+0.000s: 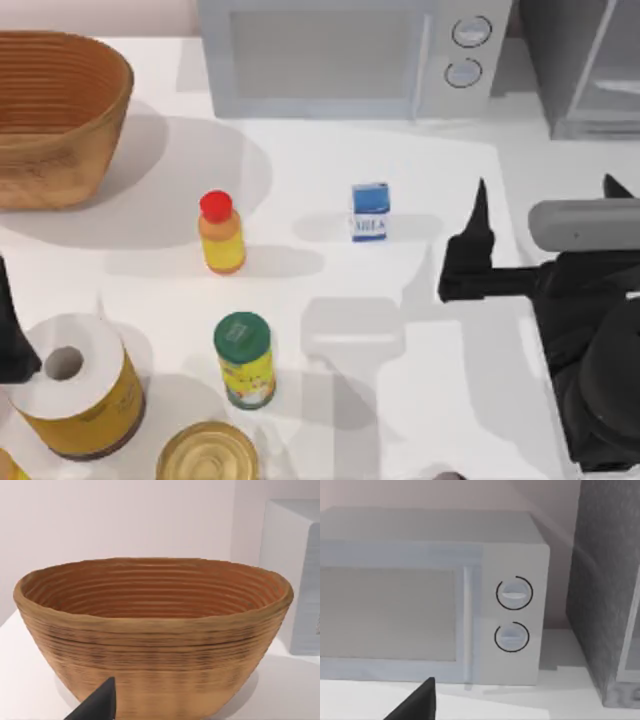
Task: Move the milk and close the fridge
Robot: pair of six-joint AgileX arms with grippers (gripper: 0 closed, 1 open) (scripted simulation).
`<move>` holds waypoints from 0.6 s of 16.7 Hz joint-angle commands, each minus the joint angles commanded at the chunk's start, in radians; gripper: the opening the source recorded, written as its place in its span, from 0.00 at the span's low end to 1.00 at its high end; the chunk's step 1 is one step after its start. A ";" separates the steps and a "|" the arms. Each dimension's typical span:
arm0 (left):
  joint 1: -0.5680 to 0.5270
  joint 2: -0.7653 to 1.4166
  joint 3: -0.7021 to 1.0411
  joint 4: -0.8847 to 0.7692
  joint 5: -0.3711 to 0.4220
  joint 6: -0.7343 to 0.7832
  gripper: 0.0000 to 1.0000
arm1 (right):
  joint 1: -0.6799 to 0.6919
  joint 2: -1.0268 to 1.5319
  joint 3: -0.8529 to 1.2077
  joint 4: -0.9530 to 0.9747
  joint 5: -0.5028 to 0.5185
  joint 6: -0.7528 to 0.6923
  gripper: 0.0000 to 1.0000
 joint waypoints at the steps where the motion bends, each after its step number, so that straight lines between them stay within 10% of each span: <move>1: 0.000 0.000 0.000 0.000 0.000 0.000 1.00 | -0.005 0.110 0.047 0.035 -0.010 0.006 1.00; 10: 0.000 0.000 0.000 0.000 0.000 0.000 1.00 | -0.058 0.880 0.436 0.308 -0.119 0.077 1.00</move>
